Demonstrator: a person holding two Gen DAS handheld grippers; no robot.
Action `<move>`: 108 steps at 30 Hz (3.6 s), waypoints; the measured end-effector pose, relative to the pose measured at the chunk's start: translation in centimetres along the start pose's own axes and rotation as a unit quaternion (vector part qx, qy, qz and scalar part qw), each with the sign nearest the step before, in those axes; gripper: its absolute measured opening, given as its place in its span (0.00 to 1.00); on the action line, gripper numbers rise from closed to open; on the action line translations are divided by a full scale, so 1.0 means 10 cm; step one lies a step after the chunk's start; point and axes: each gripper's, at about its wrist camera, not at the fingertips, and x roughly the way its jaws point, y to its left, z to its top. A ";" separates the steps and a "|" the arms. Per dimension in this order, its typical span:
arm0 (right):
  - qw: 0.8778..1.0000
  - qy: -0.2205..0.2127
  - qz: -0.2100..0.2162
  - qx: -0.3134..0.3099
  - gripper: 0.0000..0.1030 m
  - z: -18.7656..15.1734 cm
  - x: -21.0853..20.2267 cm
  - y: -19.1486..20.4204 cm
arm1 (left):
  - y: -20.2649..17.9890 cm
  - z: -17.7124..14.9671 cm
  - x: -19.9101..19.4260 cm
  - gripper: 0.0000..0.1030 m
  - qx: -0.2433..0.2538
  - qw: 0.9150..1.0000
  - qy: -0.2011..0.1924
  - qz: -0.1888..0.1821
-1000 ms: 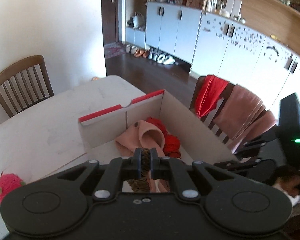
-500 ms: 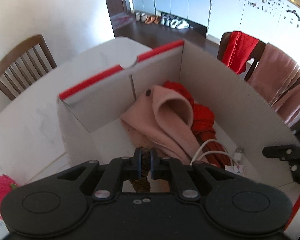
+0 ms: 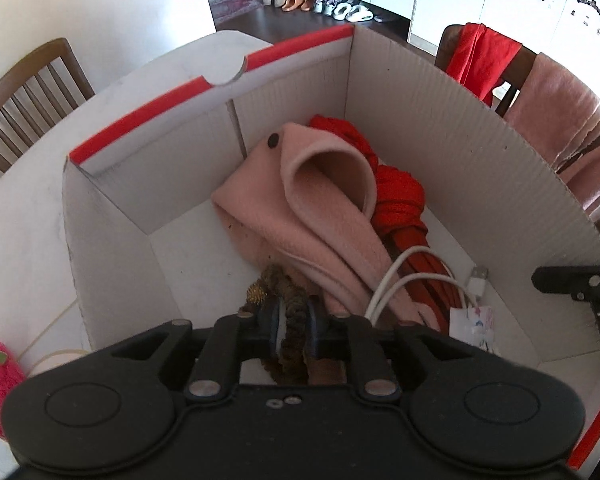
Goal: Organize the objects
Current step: 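Open the left gripper to drop the bracelet beside the pink scarf, then move the left gripper back to the table toward the blue card box, then close the left gripper on the blue card box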
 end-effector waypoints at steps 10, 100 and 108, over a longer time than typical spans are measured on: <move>1.000 0.001 0.000 0.003 0.07 0.01 0.01 0.00 | -0.03 -0.03 -0.09 0.32 -0.002 1.000 -0.007 0.005; 0.998 0.007 -0.051 -0.027 0.06 0.06 -0.04 0.15 | 1.90 -2.27 -0.64 0.94 -0.254 0.949 -0.063 0.176; 0.998 0.008 -0.052 -0.029 0.06 0.05 -0.04 0.16 | 1.92 -2.31 -0.61 0.80 -0.266 0.945 -0.067 0.177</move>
